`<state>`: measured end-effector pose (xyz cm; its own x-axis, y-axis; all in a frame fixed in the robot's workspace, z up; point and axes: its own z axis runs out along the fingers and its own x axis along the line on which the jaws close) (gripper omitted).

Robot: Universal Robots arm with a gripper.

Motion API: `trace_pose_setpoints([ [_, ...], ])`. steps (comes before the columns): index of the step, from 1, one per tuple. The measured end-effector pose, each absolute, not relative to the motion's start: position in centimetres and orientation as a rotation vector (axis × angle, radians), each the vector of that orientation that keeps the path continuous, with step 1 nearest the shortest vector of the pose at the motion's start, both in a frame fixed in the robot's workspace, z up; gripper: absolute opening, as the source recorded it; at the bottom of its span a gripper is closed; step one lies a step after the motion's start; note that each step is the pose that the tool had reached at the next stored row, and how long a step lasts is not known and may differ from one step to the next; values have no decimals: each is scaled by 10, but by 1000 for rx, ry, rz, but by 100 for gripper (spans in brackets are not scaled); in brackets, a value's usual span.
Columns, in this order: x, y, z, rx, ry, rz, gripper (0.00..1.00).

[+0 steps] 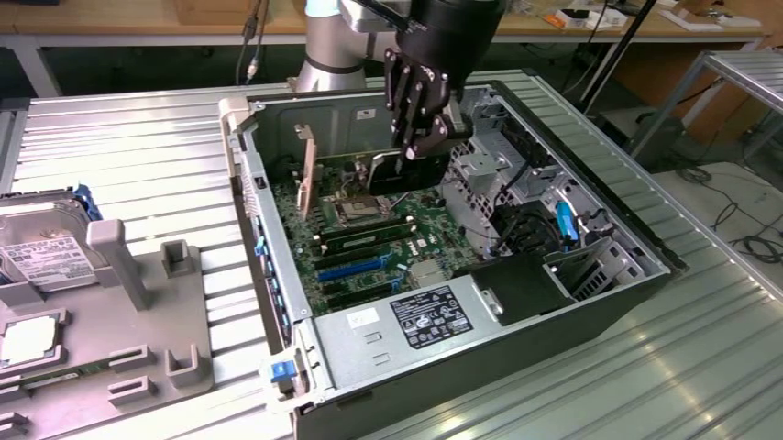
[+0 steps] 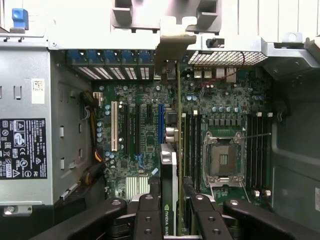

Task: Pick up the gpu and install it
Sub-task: 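Insert the gpu into the slot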

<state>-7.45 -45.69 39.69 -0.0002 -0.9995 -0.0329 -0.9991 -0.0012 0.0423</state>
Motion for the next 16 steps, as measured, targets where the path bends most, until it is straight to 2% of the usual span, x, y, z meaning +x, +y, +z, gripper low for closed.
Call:
trace_pose_setpoints([
  [16, -75, -455, 381, 2176, -2256, -83, 27],
])
